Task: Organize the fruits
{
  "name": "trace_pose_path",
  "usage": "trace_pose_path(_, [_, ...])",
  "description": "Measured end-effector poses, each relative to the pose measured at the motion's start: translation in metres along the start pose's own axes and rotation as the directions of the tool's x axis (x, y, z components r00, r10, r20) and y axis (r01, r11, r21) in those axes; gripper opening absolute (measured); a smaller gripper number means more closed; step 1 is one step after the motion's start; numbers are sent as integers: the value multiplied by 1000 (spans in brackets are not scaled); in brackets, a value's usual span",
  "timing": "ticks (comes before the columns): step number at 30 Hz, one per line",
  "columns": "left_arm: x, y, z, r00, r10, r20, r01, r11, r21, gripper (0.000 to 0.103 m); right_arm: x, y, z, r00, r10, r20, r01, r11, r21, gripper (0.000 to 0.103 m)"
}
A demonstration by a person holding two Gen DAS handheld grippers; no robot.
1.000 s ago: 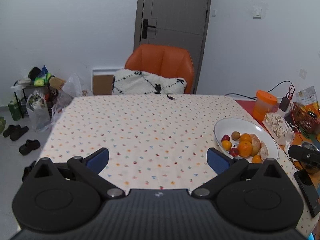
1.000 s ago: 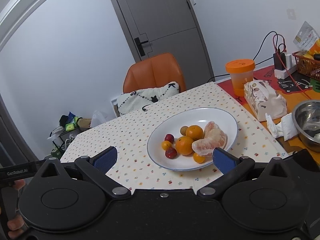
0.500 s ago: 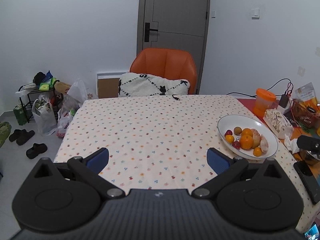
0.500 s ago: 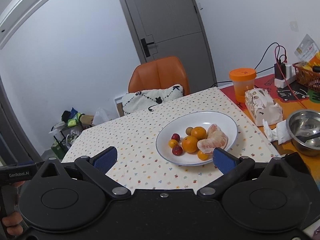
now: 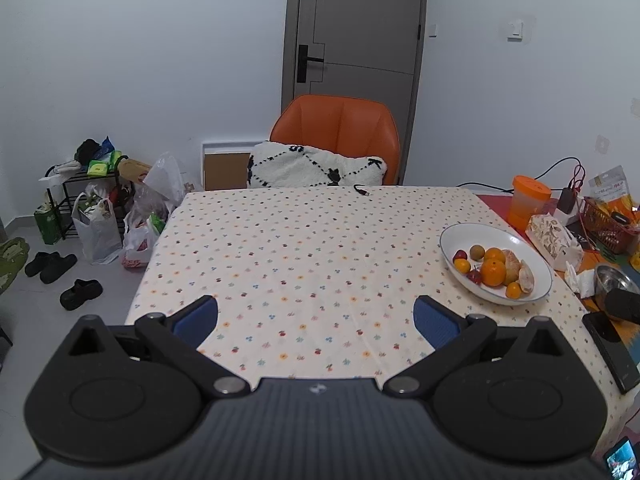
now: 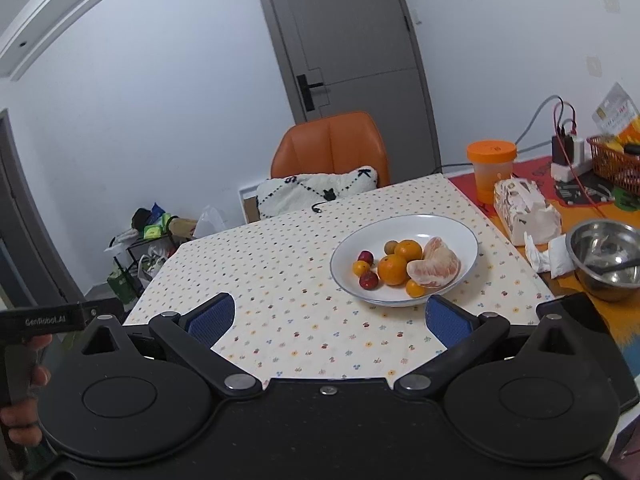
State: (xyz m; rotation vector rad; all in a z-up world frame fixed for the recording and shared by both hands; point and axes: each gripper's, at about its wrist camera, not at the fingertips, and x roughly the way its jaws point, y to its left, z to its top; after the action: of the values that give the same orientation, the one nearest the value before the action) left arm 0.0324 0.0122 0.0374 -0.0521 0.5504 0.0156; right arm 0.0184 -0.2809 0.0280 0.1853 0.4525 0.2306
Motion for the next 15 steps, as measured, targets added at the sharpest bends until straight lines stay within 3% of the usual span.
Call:
trace_pose_path(3, [-4,4,-4,1000,11,4,-11,1000,-10,103,-7,3,-3,1000,0,27,0,1000,-11,103])
trace_pose_path(15, [-1,5,-12,1000,6,-21,-6,1000,-6,103,-3,7,-10,1000,2,-16,-2,1000,12,103])
